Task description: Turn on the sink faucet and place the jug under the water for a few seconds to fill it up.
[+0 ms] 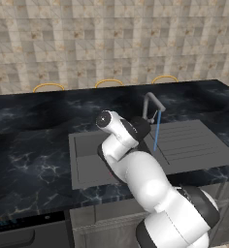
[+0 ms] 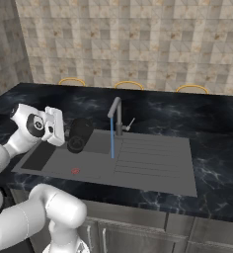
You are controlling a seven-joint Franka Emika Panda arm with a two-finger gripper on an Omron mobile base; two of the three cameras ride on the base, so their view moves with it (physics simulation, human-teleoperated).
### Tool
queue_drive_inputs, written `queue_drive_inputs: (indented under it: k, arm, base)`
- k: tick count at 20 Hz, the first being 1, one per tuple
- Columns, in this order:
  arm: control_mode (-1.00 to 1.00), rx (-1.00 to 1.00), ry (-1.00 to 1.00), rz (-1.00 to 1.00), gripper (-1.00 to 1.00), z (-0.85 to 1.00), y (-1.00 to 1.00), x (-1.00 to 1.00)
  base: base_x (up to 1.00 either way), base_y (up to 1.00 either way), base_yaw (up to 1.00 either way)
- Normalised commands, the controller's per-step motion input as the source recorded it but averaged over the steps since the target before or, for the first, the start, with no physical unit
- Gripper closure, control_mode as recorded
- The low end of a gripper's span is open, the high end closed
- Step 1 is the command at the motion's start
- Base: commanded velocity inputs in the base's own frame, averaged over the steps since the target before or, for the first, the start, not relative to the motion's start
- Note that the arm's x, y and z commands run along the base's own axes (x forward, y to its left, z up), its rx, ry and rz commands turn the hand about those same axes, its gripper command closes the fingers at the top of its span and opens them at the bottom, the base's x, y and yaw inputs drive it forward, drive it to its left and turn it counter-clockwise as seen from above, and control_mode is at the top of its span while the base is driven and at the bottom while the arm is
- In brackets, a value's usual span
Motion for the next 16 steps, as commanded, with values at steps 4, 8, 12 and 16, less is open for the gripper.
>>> queue_drive_inputs:
  k: [4, 8, 12, 16]
  arm:
    - [-1.0, 0.0, 0.0, -0.01, 1.0, -0.13, -0.02, 0.0]
    - [-1.0, 0.0, 0.0, -0.01, 1.0, -0.08, -0.16, 0.0]
    - [-1.0, 0.0, 0.0, -0.01, 1.0, -0.04, -0.14, 0.01]
    - [-1.0, 0.0, -0.03, 0.0, 1.0, 0.0, -0.01, 0.08]
  base:
    - [0.0, 0.0, 0.0]
    - [0.0, 0.0, 0.0]
    - [0.0, 0.0, 0.0]
    - [0.0, 0.0, 0.0]
